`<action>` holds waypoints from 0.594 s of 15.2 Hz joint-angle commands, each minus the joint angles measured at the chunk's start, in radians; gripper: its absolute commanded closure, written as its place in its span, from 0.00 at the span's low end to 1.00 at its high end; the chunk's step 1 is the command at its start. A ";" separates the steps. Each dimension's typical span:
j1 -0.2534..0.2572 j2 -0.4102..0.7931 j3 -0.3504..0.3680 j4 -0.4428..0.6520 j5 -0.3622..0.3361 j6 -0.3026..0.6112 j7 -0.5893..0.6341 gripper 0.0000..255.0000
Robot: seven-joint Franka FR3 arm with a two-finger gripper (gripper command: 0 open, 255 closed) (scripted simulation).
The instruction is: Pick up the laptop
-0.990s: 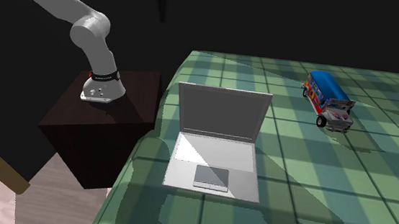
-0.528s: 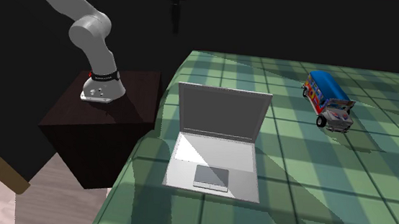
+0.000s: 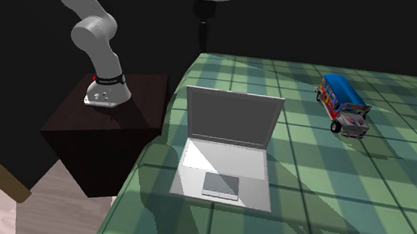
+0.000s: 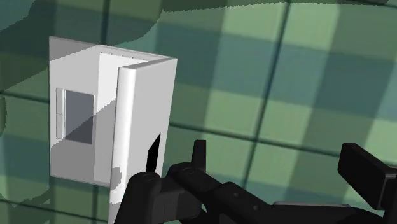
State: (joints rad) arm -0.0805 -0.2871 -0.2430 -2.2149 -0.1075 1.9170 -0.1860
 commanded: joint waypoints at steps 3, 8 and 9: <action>-0.019 0.135 -0.050 0.097 0.034 0.043 -0.045 0.00; -0.052 0.317 -0.099 0.246 0.105 0.074 -0.108 0.00; -0.061 0.355 -0.107 0.279 0.122 0.076 -0.121 0.00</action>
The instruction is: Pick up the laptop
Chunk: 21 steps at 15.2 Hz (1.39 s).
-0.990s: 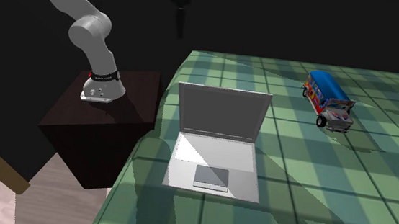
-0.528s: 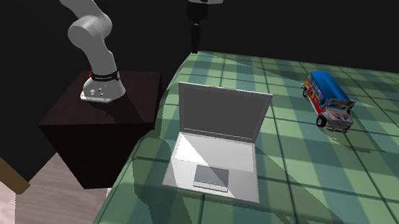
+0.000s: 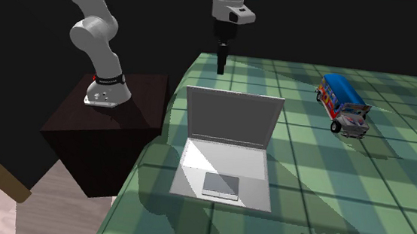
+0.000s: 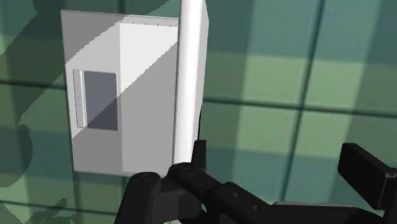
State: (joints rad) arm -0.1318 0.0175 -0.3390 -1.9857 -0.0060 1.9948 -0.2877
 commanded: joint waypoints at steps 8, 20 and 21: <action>-0.091 0.298 -0.035 0.284 0.137 -0.005 -0.093 0.00; -0.093 0.326 -0.029 0.234 0.151 0.071 -0.102 1.00; -0.093 0.326 -0.029 0.234 0.151 0.071 -0.102 1.00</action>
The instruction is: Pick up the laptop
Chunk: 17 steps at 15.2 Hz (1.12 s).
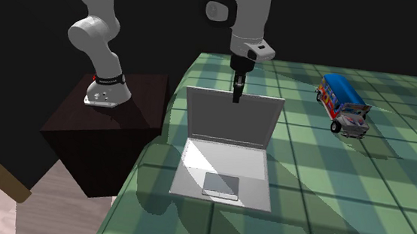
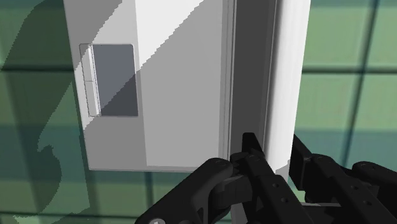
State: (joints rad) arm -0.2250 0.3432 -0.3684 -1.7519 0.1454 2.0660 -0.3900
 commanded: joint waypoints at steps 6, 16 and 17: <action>0.000 -0.004 -0.001 0.008 -0.002 -0.011 0.002 1.00; 0.003 -0.043 -0.009 0.090 -0.022 -0.130 0.015 1.00; 0.003 -0.046 -0.009 0.100 -0.024 -0.143 0.016 1.00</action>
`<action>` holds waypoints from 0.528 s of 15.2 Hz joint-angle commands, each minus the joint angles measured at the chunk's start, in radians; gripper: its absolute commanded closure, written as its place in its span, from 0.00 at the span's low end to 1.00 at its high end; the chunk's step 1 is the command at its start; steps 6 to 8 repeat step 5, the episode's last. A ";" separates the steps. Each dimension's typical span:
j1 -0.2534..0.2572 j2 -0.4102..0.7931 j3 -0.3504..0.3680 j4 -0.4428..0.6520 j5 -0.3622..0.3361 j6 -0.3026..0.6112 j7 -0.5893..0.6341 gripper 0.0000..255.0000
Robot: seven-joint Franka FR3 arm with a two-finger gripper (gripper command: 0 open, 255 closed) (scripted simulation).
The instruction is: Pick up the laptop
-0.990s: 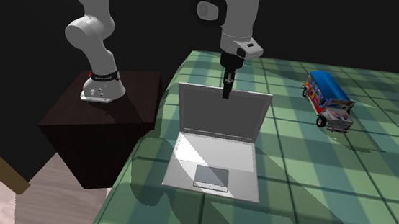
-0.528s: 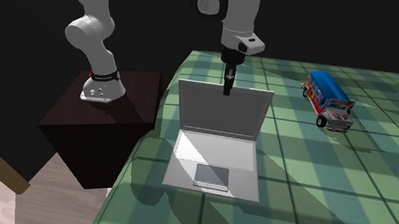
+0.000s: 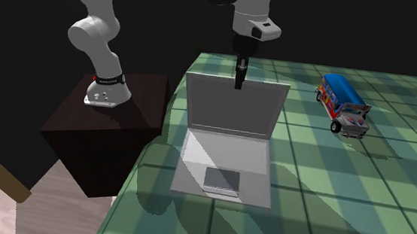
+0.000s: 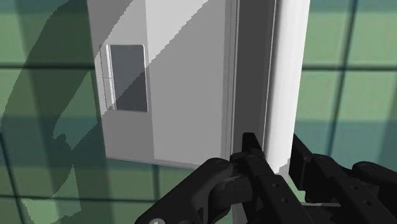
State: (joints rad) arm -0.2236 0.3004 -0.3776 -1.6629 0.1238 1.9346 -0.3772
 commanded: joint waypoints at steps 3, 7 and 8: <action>0.001 -0.011 -0.002 0.042 -0.006 -0.049 0.006 1.00; 0.001 -0.011 -0.002 0.043 -0.006 -0.051 0.007 1.00; 0.001 -0.011 -0.002 0.043 -0.006 -0.051 0.007 1.00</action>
